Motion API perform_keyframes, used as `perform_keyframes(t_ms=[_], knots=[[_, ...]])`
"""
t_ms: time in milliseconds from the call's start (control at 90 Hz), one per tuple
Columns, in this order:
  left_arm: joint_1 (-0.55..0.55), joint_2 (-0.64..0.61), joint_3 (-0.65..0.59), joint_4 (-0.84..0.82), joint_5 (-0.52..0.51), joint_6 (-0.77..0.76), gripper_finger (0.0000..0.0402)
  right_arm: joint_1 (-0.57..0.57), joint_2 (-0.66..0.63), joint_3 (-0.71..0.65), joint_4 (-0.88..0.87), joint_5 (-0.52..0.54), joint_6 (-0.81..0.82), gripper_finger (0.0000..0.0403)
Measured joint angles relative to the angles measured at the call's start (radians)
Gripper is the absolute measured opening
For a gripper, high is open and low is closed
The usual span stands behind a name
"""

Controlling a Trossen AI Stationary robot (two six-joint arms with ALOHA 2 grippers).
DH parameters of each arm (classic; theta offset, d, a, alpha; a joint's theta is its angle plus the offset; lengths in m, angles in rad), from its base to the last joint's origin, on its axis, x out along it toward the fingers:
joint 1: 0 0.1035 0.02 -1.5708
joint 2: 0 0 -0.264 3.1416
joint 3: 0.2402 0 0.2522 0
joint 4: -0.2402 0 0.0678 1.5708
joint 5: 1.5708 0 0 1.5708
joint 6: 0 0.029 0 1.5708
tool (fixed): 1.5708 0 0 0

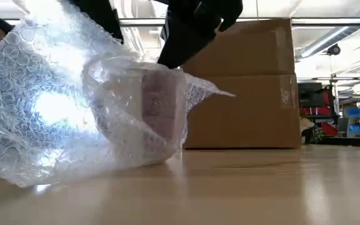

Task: Wrap mug
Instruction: Wrap the purple mug with the transparent bubble wrap

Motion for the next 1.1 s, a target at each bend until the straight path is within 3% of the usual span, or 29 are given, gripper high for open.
perform_keyframes(t_ms=[178, 311, 456, 622, 756, 900, 1100], knots=[[-0.058, -0.116, -0.009, -0.093, -0.006, -0.112, 0.0068, 0.0, 0.008, 0.001, -0.007, 0.002, -0.007, 0.0], [-0.114, -0.14, -0.085, -0.124, -0.012, -0.232, 0.0055, 0.0, 0.01, 0.001, -0.009, 0.003, -0.027, 0.0], [-0.148, -0.086, -0.227, 0.136, 0.004, -0.277, 0.004, 0.0, 0.01, 0.001, -0.01, 0.003, -0.037, 0.0], [-0.146, -0.017, -0.286, 0.523, -0.041, -0.131, 0.0024, -0.002, 0.01, 0.001, -0.009, 0.003, -0.037, 0.0], [-0.114, 0.021, -0.286, 0.558, -0.13, -0.068, 0.0021, -0.002, 0.014, 0.001, -0.008, 0.003, -0.037, 0.0], [-0.069, 0.063, -0.292, 0.564, -0.135, -0.069, 0.0021, -0.002, 0.008, 0.002, -0.02, 0.003, -0.04, 0.0], [-0.044, 0.093, -0.296, 0.564, -0.135, -0.098, 0.0021, -0.001, -0.054, 0.083, -0.177, 0.002, -0.053, 0.0]])
